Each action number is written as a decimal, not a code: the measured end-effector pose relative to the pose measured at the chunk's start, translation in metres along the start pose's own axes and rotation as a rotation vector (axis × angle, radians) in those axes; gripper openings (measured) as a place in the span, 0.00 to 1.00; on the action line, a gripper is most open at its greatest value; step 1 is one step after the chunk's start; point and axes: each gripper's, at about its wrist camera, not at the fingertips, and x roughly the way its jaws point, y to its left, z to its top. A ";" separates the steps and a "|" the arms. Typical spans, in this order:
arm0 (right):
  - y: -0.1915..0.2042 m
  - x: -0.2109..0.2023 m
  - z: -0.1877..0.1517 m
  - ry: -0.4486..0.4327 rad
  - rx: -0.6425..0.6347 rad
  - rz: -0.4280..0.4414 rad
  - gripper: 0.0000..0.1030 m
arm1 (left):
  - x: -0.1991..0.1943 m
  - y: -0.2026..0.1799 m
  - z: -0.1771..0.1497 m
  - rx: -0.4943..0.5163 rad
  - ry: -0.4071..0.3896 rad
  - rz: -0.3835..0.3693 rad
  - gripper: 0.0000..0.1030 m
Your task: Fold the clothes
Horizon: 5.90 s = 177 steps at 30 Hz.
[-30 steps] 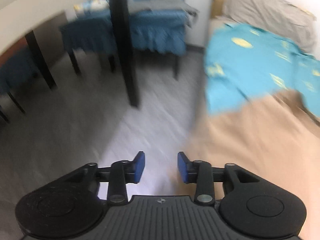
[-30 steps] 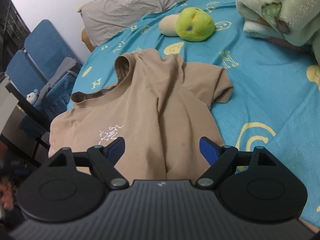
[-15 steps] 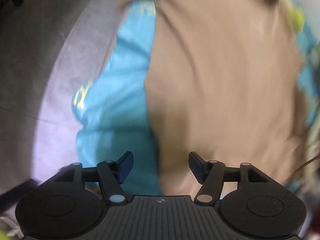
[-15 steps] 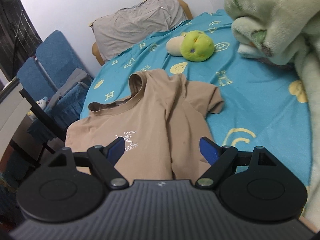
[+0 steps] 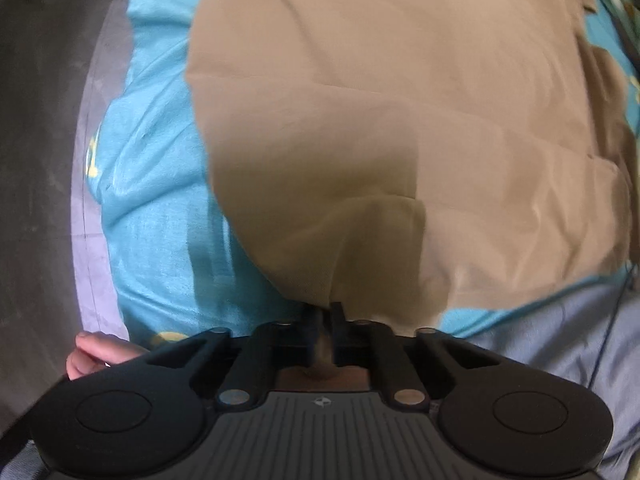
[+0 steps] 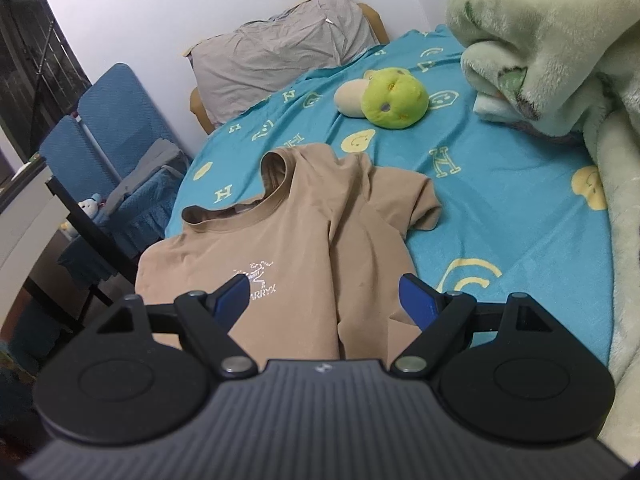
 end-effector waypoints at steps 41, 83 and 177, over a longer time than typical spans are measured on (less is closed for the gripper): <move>0.046 -0.051 -0.004 -0.319 -0.390 -0.062 0.81 | -0.100 -0.103 0.020 0.022 -1.267 0.183 1.00; -0.103 0.147 0.059 -0.195 0.518 -0.039 0.11 | 0.001 -0.014 0.101 -0.241 -1.090 -0.069 1.00; 0.186 0.205 -0.020 -0.097 -0.600 0.011 0.74 | -0.056 0.074 0.083 -0.410 -1.235 0.041 1.00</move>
